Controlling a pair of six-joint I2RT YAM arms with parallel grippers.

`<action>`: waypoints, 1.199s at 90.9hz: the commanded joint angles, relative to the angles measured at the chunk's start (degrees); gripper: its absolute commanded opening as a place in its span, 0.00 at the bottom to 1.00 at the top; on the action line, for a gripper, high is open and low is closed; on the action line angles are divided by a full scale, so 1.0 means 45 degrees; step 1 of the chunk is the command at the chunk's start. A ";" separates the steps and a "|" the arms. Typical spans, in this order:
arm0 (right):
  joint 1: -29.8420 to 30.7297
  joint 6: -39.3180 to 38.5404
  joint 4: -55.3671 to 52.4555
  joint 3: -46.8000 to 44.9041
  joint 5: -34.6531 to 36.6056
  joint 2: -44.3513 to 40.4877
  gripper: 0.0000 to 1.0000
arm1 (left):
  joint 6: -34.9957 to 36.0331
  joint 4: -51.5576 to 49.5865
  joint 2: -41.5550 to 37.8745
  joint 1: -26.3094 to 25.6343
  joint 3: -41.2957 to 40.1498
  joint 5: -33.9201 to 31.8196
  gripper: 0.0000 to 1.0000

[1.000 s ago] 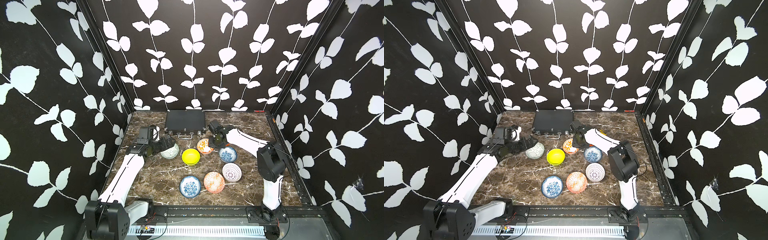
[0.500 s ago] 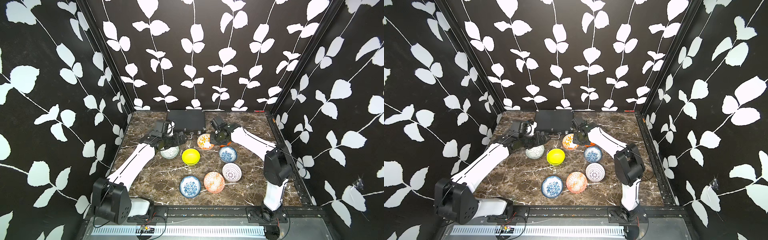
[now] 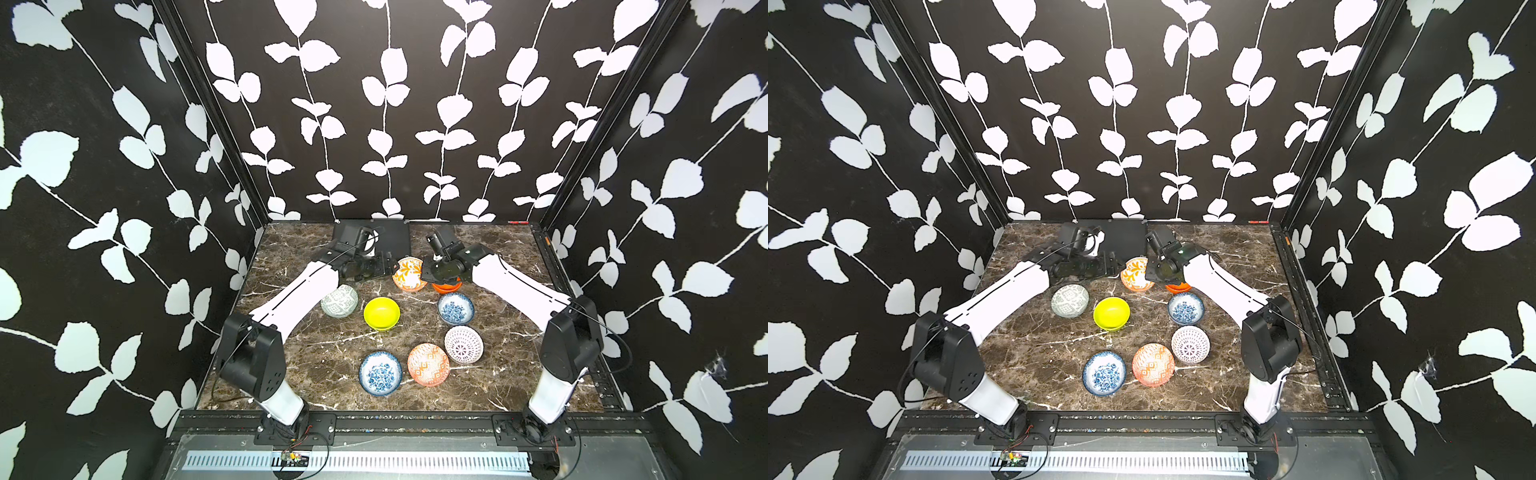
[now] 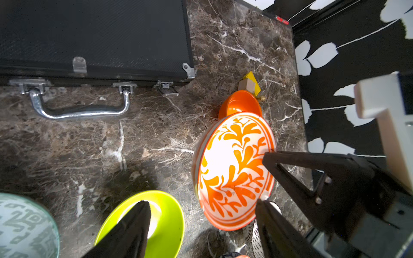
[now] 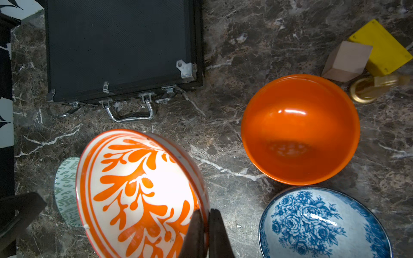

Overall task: Stack the bowls
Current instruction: Pick up the bowl from the center of the board.

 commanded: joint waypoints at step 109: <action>0.0589 -0.0434 0.0630 0.0322 0.0506 -0.0409 0.00 | -0.0552 -0.1662 0.1680 -0.1054 0.1568 -0.1747 0.09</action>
